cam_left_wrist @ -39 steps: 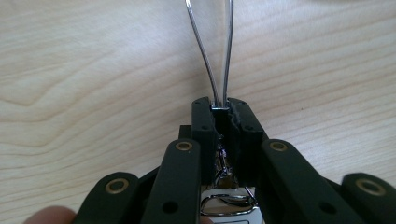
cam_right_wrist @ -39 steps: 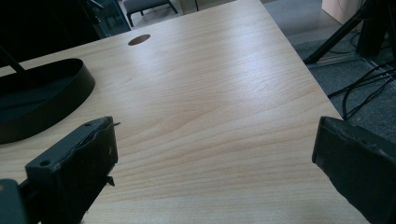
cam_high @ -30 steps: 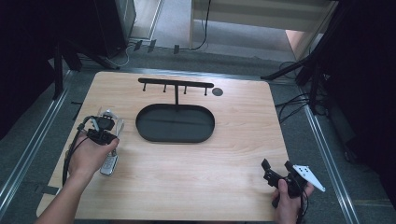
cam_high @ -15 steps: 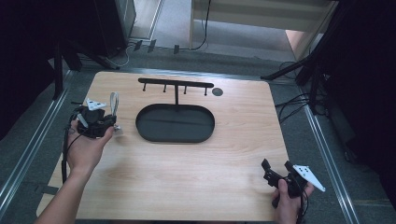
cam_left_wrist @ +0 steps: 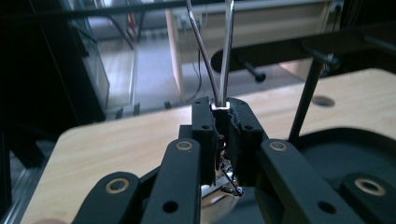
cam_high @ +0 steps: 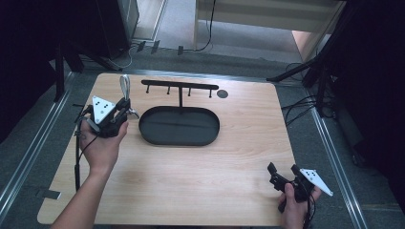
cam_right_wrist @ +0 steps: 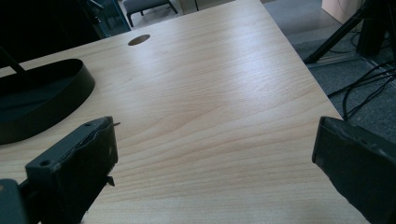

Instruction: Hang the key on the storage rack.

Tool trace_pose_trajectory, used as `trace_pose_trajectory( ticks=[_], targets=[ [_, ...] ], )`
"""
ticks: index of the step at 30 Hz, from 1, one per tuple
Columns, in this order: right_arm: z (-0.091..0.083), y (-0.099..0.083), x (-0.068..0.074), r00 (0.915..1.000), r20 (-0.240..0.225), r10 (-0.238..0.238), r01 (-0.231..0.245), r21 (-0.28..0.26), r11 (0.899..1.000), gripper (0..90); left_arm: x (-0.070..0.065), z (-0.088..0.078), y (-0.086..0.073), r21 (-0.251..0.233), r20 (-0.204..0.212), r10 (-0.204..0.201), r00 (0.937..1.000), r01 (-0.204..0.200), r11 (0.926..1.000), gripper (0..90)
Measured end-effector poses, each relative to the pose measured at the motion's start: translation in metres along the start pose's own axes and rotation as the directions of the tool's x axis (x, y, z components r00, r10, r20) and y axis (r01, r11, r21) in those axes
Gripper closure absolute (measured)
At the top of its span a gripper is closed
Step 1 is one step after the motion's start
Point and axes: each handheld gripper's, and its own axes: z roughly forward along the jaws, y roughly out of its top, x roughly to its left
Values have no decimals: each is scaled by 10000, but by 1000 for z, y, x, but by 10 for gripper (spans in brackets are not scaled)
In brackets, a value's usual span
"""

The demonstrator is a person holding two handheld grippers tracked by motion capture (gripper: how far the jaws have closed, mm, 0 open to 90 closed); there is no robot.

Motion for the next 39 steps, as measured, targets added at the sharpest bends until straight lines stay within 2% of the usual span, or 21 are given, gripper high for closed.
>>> trace_pose_trajectory(
  ticks=[3,8,11,26,39],
  targets=[
    [0,0,0,10000,-3,-4,4,-2,10000,0,-5,5,-2,-423,426,-158,9990,176,9989,830],
    [0,0,-1,10000,-18,14,-14,-16,10000,0,-16,16,-8,-454,390,-179,9991,197,9988,830],
    [0,0,-1,10000,-20,10,-11,-14,10000,0,-19,20,-10,-482,416,-257,9988,277,9985,830],
    [0,0,-1,9999,-51,96,-96,2,10000,0,-31,40,-22,-55,550,-422,9976,426,9991,830],
    [0,0,-2,9999,-96,107,-107,1,9999,0,-30,48,-25,158,491,-574,9971,567,9983,829]
  ],
)
